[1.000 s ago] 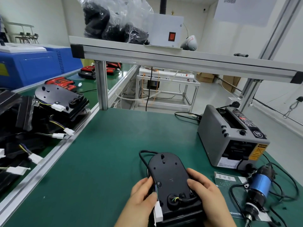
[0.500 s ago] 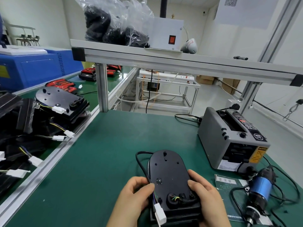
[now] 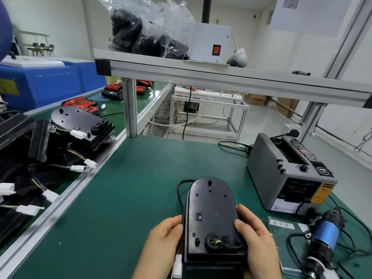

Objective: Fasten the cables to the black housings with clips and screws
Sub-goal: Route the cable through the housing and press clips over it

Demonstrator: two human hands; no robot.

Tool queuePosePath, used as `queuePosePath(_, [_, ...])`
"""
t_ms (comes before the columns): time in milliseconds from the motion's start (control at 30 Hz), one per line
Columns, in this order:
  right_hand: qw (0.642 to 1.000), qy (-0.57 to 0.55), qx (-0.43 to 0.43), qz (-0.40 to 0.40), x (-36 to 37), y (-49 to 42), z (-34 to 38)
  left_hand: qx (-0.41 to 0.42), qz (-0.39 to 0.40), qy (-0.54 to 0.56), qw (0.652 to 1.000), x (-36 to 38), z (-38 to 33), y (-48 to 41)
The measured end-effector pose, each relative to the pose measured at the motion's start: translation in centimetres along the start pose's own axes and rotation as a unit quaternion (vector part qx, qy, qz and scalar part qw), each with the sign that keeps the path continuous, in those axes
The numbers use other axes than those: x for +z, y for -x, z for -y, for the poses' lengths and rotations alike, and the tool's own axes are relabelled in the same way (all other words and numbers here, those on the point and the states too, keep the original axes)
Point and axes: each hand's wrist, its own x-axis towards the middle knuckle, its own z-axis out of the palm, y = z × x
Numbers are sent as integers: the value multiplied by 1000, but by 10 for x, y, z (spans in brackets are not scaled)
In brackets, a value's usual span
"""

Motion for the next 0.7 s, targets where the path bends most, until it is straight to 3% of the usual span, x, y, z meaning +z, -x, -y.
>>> queuePosePath(267, [999, -28, -13, -14, 9, -5, -1, -13, 65, 8, 998, -6, 4, -2])
queuePosePath(500, [999, 19, -21, 28, 12, -12, -2, 25, 5, -1, 1000, -6, -10, 11])
queuePosePath(700, [998, 50, -19, 44, 15, -16, -3, 36, 46, -9, 998, -6, -4, 16])
